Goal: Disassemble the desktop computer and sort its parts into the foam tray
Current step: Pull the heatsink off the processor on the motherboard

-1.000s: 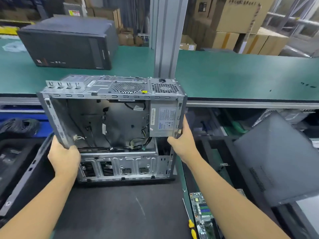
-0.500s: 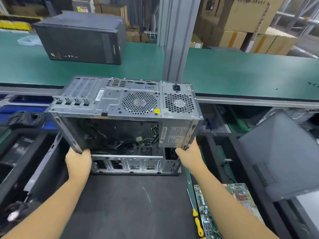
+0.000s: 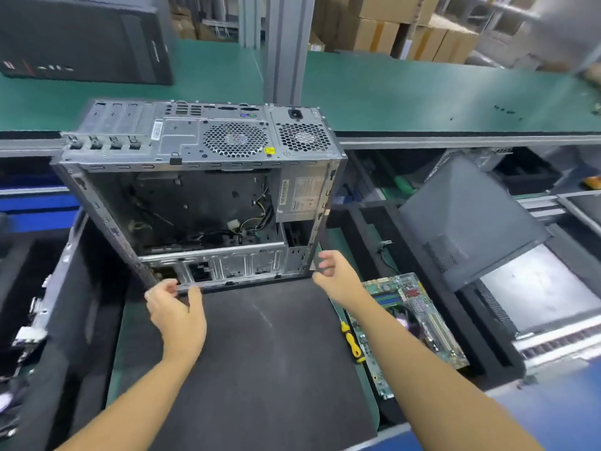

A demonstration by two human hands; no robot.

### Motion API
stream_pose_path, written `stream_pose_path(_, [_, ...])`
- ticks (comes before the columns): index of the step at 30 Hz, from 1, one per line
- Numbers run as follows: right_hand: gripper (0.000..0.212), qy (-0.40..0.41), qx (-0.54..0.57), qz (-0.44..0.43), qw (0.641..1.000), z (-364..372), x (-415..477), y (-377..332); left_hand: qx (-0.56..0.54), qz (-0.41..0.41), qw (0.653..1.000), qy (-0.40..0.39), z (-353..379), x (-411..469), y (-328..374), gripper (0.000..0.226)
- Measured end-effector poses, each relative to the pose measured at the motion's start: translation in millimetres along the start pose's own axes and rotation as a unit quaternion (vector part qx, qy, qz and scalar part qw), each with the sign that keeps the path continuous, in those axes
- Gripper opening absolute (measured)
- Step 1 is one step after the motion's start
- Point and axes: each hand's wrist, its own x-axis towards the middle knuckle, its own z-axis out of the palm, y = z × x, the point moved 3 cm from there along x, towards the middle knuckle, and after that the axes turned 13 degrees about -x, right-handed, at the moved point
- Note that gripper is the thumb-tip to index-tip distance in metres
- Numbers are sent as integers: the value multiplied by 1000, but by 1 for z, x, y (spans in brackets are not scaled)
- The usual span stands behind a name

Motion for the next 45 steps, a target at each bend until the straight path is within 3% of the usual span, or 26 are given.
stream_pose_path(2, [21,-6,3,16,1000,3,-18,9,-9,-41,994,-104,13,-14,-4,3])
stream_pose_path(6, [17,16,-2,55,998,-6,-53,31,22,-77,951,-299,53,-37,-5,17])
stream_pose_path(10, [8,103,-82,134,982,-41,-83,74,84,-114,887,-439,95,-83,-6,23])
stream_pose_path(11, [15,125,-121,156,972,-52,-88,87,89,-116,873,-465,104,-97,-7,23])
stream_pose_path(13, [49,144,-244,187,941,-69,-91,110,95,-112,854,-499,121,-123,-5,24])
stream_pose_path(15, [85,118,-344,215,906,-75,-87,126,96,-117,848,-508,135,-144,-3,25])
stream_pose_path(18, [111,27,-392,243,887,-65,-73,142,107,-131,847,-503,148,-160,-7,24])
stream_pose_path(24, [98,38,-441,231,867,-60,-52,152,125,-167,867,-453,154,-150,-15,23])
stream_pose_path(29, [86,31,-440,190,877,-76,-54,133,106,-181,884,-417,155,-137,-19,25])
stream_pose_path(33, [89,44,-485,138,862,-91,-65,90,67,-186,900,-388,150,-125,-17,24])
stream_pose_path(35, [96,41,-473,125,871,-86,-75,65,45,-191,913,-357,142,-117,-15,22])
stream_pose_path(41, [115,-8,-425,130,896,-11,-101,3,84,-199,919,-330,99,-93,-17,20])
stream_pose_path(45, [110,2,-400,137,906,47,-110,-25,136,-180,920,-320,53,-72,-24,26])
